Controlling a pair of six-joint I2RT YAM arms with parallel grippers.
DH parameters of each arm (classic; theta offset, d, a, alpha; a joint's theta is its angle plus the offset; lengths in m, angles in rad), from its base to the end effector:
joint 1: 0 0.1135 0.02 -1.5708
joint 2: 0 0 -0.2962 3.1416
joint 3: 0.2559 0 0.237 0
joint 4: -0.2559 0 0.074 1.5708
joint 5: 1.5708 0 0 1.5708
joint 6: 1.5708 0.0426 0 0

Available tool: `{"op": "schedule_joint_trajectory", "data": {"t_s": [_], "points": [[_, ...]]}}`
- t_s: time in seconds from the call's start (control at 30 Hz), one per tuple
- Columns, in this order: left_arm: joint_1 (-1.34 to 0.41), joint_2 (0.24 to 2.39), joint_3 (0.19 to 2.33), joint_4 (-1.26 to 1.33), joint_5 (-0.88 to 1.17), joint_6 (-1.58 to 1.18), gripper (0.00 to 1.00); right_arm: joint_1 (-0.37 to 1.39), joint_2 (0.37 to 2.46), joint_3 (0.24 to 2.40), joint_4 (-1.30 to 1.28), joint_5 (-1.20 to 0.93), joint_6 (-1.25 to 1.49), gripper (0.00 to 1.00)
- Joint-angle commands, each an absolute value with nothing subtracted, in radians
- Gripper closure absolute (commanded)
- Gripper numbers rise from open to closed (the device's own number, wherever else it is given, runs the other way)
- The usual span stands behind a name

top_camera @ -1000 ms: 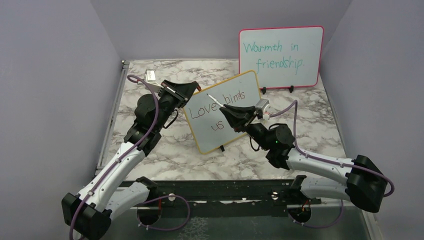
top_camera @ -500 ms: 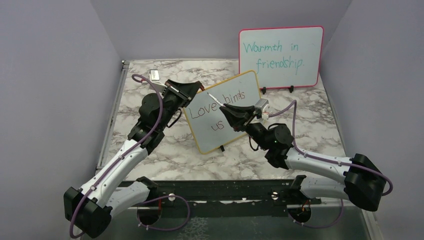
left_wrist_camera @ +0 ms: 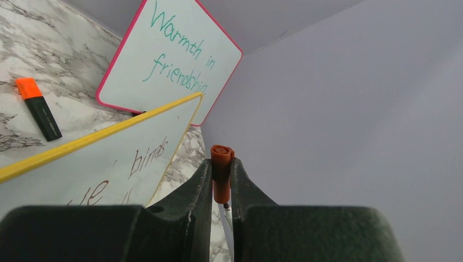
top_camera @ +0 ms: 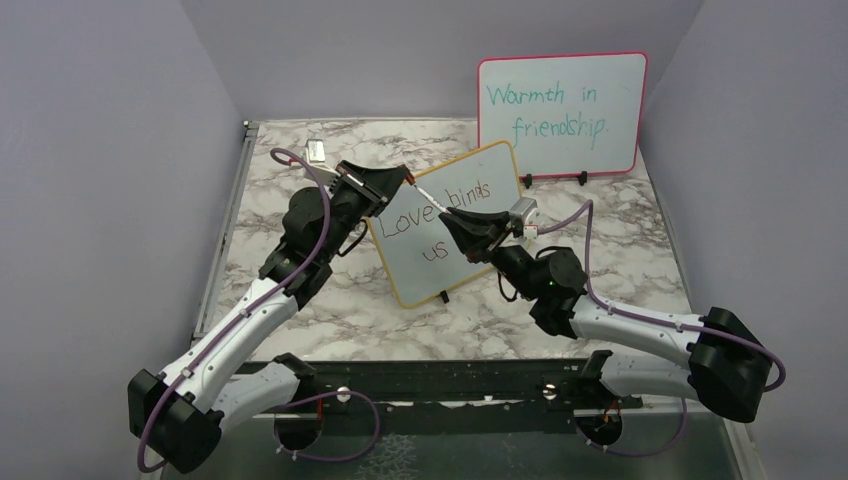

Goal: Write a sentence on the whiteboard
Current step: Close the whiteboard marker at the center of the board.

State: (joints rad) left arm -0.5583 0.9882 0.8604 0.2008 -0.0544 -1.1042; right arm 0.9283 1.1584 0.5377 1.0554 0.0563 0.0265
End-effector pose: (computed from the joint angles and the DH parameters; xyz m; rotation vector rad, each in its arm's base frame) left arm 0.1779 -0.1084 0.3996 -0.4886 1.5671 -1.2740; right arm 0.1388 0.1814 0.3494 -0.4645 1.0782 0.8150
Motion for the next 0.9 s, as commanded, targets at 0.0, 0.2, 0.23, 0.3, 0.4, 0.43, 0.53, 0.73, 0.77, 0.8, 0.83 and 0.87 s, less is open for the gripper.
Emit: {"op": "schedule_joint_trajectory", "data": {"t_s": [0.0, 0.2, 0.23, 0.3, 0.4, 0.43, 0.53, 0.73, 0.77, 0.8, 0.83, 0.87], "points": [[-0.57, 0.995, 0.871, 0.238, -0.055, -1.119, 1.0, 0.934, 1.165, 0.568, 1.109, 0.061, 0.023, 0.99], [-0.579, 0.997, 0.871, 0.241, -0.049, -1.126, 1.0, 0.934, 1.167, 0.565, 1.116, 0.076, 0.021, 0.99], [-0.581, 0.998, 0.87, 0.242, -0.048, -1.129, 1.0, 0.934, 1.168, 0.565, 1.115, 0.079, 0.019, 0.99], [-0.584, 0.998, 0.87, 0.243, -0.044, -1.134, 1.0, 0.934, 1.17, 0.567, 1.114, 0.082, 0.015, 0.99], [-0.587, 0.998, 0.868, 0.246, -0.041, -1.142, 1.0, 0.934, 1.17, 0.565, 1.118, 0.089, 0.015, 0.99], [-0.587, 0.998, 0.868, 0.248, -0.038, -1.143, 1.0, 0.934, 1.17, 0.564, 1.12, 0.091, 0.016, 0.99], [-0.591, 1.0, 0.865, 0.25, -0.03, -1.151, 1.0, 0.934, 1.173, 0.556, 1.135, 0.104, 0.014, 0.99], [-0.606, 0.999, 0.85, 0.254, -0.033, -1.174, 1.0, 0.934, 1.181, 0.551, 1.182, 0.113, 0.012, 0.99], [-0.615, 1.001, 0.848, 0.258, -0.036, -1.175, 1.0, 0.934, 1.186, 0.551, 1.197, 0.112, 0.012, 0.99], [-0.623, 1.005, 0.847, 0.262, -0.039, -1.176, 1.0, 0.934, 1.191, 0.55, 1.209, 0.112, 0.013, 0.99], [-0.634, 1.009, 0.846, 0.268, -0.042, -1.179, 1.0, 0.934, 1.197, 0.552, 1.223, 0.112, 0.015, 0.99], [-0.645, 1.013, 0.844, 0.279, -0.043, -1.18, 1.0, 0.934, 1.205, 0.553, 1.235, 0.108, 0.015, 0.99]]}}
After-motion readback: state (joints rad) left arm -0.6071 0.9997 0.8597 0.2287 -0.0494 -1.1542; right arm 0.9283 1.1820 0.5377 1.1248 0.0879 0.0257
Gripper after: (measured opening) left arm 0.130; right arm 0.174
